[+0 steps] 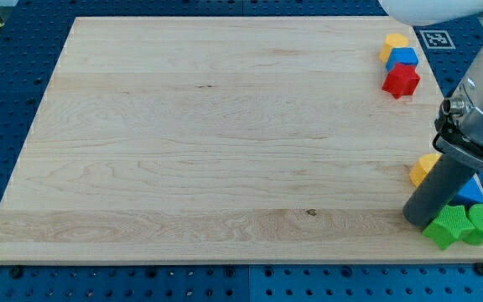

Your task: Point at the red star

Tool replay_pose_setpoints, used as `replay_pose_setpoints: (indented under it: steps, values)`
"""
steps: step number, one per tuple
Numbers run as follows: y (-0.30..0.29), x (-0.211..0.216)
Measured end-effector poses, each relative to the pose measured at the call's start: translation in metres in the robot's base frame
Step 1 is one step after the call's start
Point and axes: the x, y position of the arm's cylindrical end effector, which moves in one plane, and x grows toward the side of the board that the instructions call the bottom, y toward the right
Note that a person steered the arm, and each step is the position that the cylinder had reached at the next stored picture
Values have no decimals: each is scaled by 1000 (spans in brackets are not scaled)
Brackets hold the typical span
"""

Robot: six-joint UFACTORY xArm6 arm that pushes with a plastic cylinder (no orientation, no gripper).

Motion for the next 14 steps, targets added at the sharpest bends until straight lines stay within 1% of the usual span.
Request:
replay_pose_setpoints:
  steps: [1, 2, 3, 4, 6, 7, 8, 9, 12, 13, 14]
  values:
    - [-32, -12]
    - [-70, -35]
    - [-73, -46]
    - [-90, -61]
    - [-153, -142]
    - [-154, -171]
    - [-116, -175]
    - [-92, -174]
    - [-67, -174]
    - [-52, -164]
    - [-25, -141]
